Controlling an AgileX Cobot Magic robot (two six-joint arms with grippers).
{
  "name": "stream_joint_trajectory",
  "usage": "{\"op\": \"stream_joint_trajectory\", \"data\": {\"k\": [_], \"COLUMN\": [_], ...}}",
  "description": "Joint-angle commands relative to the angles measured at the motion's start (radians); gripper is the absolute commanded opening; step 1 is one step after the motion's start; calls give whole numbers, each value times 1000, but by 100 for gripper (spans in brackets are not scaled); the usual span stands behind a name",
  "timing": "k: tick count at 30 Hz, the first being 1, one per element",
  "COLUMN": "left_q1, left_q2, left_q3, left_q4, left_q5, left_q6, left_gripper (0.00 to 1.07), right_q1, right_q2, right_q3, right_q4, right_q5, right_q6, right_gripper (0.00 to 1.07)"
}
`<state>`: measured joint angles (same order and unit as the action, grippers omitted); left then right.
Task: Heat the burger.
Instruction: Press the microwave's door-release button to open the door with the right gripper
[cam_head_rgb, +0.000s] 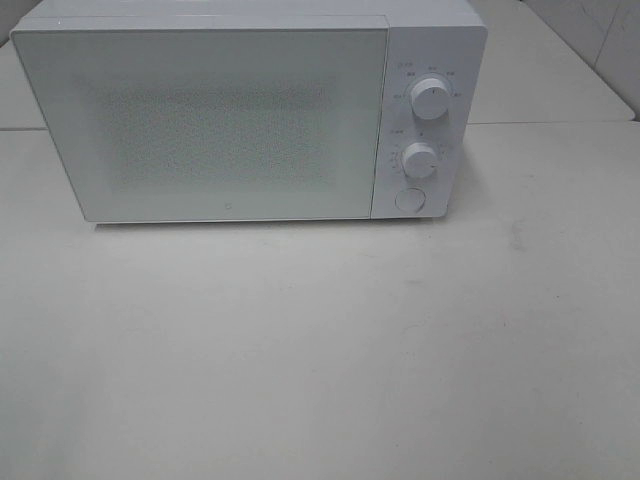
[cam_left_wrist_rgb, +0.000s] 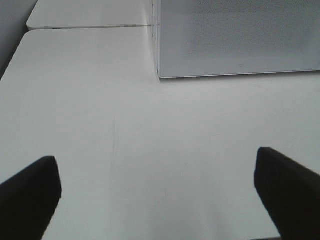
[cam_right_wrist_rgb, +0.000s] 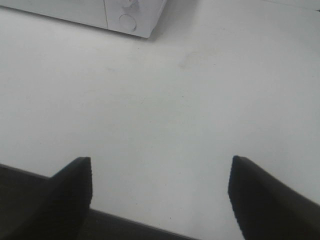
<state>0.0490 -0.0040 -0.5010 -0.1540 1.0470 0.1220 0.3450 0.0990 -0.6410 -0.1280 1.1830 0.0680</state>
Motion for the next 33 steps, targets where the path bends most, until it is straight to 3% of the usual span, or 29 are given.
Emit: {"op": "stream_joint_trajectory", "data": {"k": [1,5,12,26,33], "left_q1": [4,4,4,4,4], "left_q2": [-23,-23,-22,-22,-22], "left_q3": [3,3,3,3,3], "left_q4": [-6,-6,-6,-6,-6], "left_q5": [-8,-8,-8,-8,-8], "left_q6": [-1,-1,-1,0,0], "left_gripper": [105,105,105,105,105], "right_q1": [-49,-103,-113,-113,-113], "right_q2": [-69,-131,-129,-125,-15], "right_q3": [41,96,138,122,89], "right_q4": [-4,-8,-4,18,41], "right_q5": [-45,-106,-149,-159,-235], "right_q6": [7,6,6,11,13], "right_gripper": [74,74,74,74,74]}}
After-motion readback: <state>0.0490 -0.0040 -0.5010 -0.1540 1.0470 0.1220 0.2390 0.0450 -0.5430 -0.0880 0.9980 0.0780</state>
